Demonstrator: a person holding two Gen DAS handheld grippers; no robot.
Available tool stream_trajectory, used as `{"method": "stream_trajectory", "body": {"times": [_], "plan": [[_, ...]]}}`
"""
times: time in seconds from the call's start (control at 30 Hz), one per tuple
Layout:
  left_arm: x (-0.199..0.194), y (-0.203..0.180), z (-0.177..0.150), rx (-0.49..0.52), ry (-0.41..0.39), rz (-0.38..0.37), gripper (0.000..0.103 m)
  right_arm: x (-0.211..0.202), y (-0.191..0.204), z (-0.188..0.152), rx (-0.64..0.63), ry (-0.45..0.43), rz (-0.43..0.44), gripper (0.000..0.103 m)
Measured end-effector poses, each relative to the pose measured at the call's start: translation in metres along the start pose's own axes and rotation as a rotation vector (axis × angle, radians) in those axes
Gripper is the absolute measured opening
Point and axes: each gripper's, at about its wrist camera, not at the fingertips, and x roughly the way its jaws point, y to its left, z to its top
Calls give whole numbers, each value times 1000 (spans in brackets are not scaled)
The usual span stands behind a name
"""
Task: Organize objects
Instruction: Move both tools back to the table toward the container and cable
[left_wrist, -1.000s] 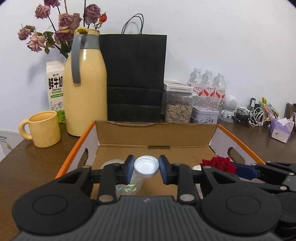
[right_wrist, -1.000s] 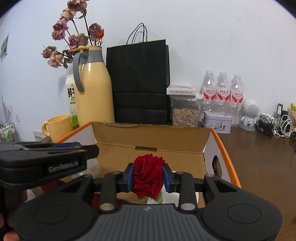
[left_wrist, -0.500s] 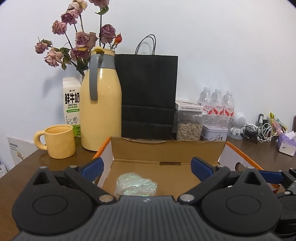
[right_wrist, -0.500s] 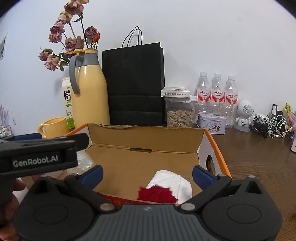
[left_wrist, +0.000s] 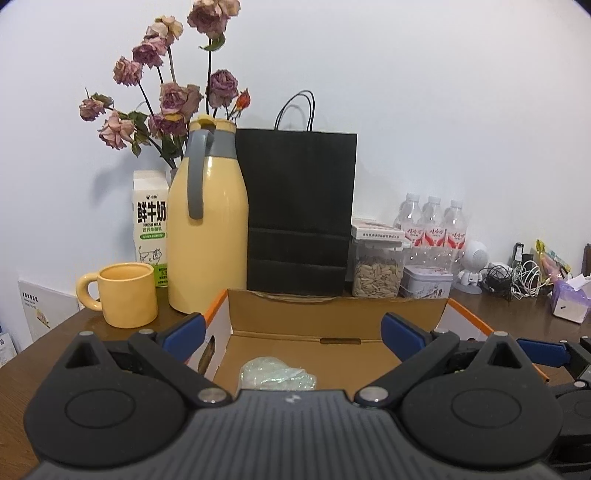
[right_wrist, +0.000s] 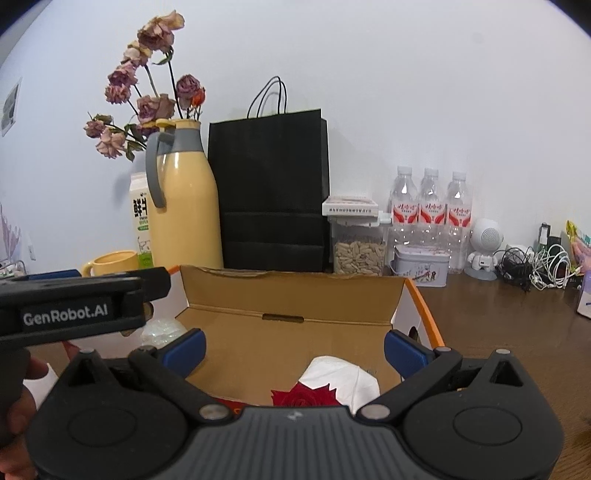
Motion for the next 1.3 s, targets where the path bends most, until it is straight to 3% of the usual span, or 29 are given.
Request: {"method": "stream_trajectory", "body": {"times": [0.5,0.87,1.1,1.3], "plan": [[-73,14,-17,30,-27,-34,103,-88,-2,-20,-46,-90,15,103],[-123,37,-39,73,52,-48,103,-145,-22,-59,-62,-5,-30,103],[-139,64,-52,64,124,25,103,-161,-50,-81,-59,77,-90,103],[-148,83,-55,30,165,80,103,-153,-69,-89,-47,151,-84,103]]}}
